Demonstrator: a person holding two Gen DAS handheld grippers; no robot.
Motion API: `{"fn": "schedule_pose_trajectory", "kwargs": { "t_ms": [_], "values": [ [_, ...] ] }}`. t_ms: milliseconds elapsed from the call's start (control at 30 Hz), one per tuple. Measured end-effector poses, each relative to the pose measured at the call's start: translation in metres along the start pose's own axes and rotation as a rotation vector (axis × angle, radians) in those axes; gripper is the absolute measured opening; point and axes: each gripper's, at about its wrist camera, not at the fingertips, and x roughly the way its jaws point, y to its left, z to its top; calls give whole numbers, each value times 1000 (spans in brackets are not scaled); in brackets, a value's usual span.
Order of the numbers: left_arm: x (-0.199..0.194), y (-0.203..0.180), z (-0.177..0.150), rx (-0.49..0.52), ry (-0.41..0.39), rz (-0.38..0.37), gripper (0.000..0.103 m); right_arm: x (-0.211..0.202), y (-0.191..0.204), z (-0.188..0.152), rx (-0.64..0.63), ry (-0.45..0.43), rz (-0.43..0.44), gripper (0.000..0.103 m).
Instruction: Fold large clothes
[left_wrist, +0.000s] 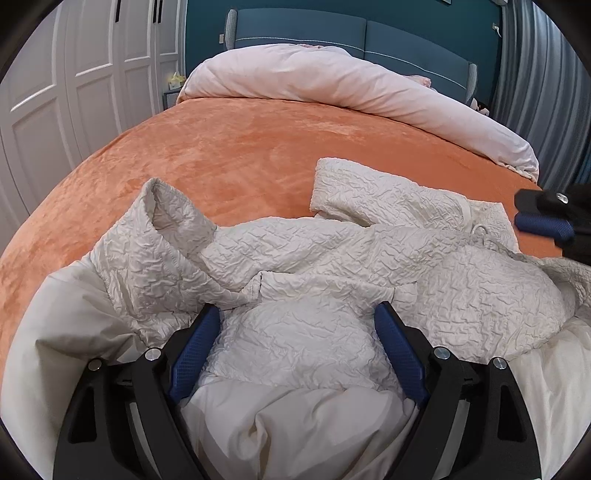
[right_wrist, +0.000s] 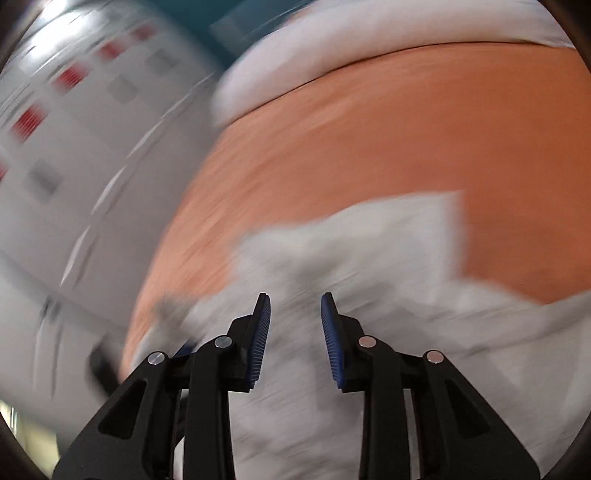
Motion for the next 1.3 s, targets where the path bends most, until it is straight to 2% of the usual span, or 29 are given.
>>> {"fn": "schedule_pose_trajectory", "kwargs": {
  "t_ms": [67, 133, 200, 300, 367, 433, 500, 567, 633, 700, 767, 800, 900, 967, 1033, 1100, 1233, 1300],
  "values": [
    [0, -1, 0, 1, -1, 4, 84, 8, -12, 10, 34, 5, -63, 26],
    [0, -1, 0, 1, -1, 5, 84, 22, -15, 15, 35, 54, -84, 21],
    [0, -1, 0, 1, -1, 5, 84, 39, -11, 13, 25, 128, -55, 11],
    [0, -1, 0, 1, -2, 4, 84, 38, 3, 5, -18, 133, -24, 11],
    [0, -2, 0, 2, -4, 7, 84, 34, 8, 1, -18, 147, 76, 9],
    [1, -3, 0, 2, -6, 9, 84, 39, 15, -7, -30, 198, 129, 7],
    [1, -3, 0, 2, -6, 9, 84, 45, 23, -21, -74, 248, 120, 7],
    [1, -3, 0, 2, -5, 9, 84, 56, 32, -33, -141, 281, 54, 7],
    [1, -3, 0, 2, -6, 9, 84, 56, 38, -33, -170, 274, 26, 7],
    [1, -3, 0, 1, -6, 8, 84, 44, 37, -32, -156, 241, 39, 7],
    [1, -3, 0, 2, -6, 10, 84, 24, 35, -31, -140, 175, 64, 7],
    [1, -3, 0, 2, -7, 10, 84, 6, 32, -26, -126, 105, 57, 7],
    [1, -3, 0, 2, -6, 10, 84, -9, 17, -5, -58, 10, -34, 7],
    [2, -3, 0, 2, -7, 12, 84, -2, 10, 3, -35, 32, -121, 7],
    [2, -3, 0, 2, -7, 12, 84, 15, 6, 4, -62, 92, -247, 7],
    [2, -3, 0, 2, -7, 11, 84, 28, 7, -4, -60, 149, -199, 7],
    [1, -3, 0, 2, -8, 11, 84, 36, 30, -20, -103, 163, -70, 7],
    [2, -3, 0, 1, -7, 10, 84, 49, 42, -32, -154, 206, -107, 7]
  ]
}}
